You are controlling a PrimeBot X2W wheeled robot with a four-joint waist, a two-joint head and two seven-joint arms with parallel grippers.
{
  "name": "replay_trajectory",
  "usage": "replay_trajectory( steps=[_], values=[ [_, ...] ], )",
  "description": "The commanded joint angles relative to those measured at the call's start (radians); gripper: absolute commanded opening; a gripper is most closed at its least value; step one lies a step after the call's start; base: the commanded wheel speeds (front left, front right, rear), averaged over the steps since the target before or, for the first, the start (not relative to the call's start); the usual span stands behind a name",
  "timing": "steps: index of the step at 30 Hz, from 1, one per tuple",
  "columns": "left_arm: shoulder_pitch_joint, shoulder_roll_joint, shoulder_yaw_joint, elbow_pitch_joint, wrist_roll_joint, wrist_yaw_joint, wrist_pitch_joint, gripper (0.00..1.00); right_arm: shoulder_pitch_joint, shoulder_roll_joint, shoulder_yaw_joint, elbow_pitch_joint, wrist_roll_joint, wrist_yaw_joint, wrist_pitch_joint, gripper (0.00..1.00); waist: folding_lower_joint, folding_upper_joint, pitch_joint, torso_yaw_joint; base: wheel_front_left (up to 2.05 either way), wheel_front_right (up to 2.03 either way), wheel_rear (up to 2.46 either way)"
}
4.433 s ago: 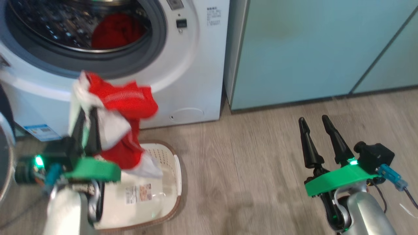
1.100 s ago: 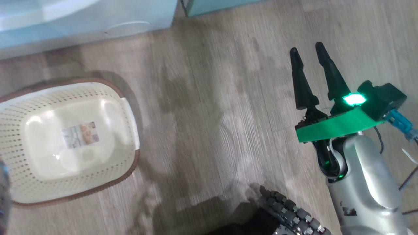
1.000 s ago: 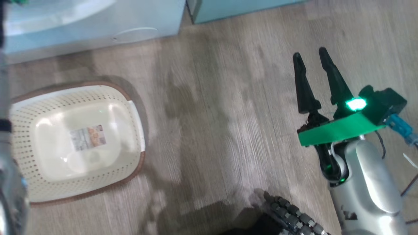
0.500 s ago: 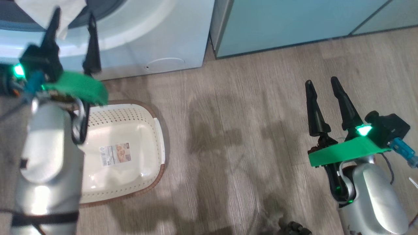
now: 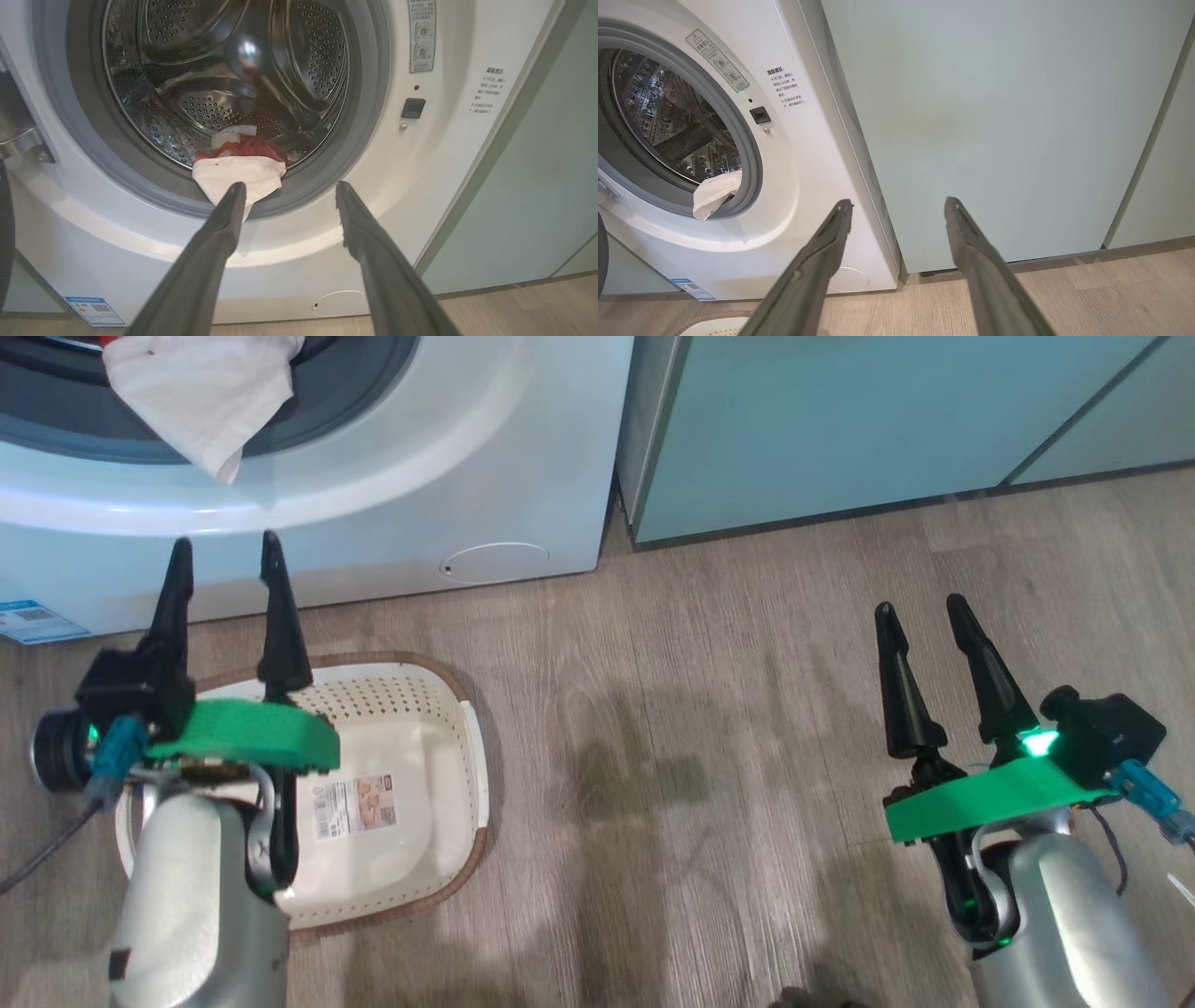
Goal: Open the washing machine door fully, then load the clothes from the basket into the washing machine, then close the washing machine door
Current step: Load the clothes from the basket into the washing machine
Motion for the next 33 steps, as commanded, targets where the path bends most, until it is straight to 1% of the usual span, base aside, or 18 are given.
replay_trajectory(
  steps=[1,4,9,12,21,33],
  values=[
    [0.005,0.008,0.027,-0.040,-0.008,0.009,-0.004,1.00,0.002,-0.002,0.019,-0.029,-0.005,0.000,-0.009,1.00,0.0001,-0.0001,-0.005,0.001,0.00,0.00,0.00],
    [0.026,0.005,0.008,-0.038,-0.013,0.011,-0.004,1.00,0.007,-0.002,0.015,-0.028,-0.005,0.000,-0.009,1.00,0.0001,-0.0001,-0.013,0.004,0.00,0.00,0.00],
    [0.042,0.004,-0.023,-0.052,-0.025,0.044,-0.004,1.00,0.016,-0.002,0.016,-0.026,0.003,0.000,-0.009,1.00,0.0001,-0.0001,-0.024,0.007,0.00,0.00,0.00],
    [0.053,0.004,-0.037,-0.054,-0.031,0.055,-0.004,1.00,0.019,-0.002,0.023,-0.023,0.005,0.000,-0.009,1.00,0.0001,-0.0001,-0.029,0.005,0.00,0.00,0.00],
    [0.063,0.004,-0.060,-0.042,-0.036,0.069,-0.004,1.00,0.017,-0.002,0.032,-0.018,0.006,0.000,-0.009,1.00,0.0001,-0.0001,-0.039,0.001,0.00,0.00,0.00],
    [0.068,0.004,-0.058,-0.027,-0.040,0.072,-0.004,1.00,0.020,-0.002,0.038,-0.014,0.003,0.000,-0.009,1.00,0.0001,-0.0001,-0.044,-0.005,0.00,0.00,0.00]
  ],
)
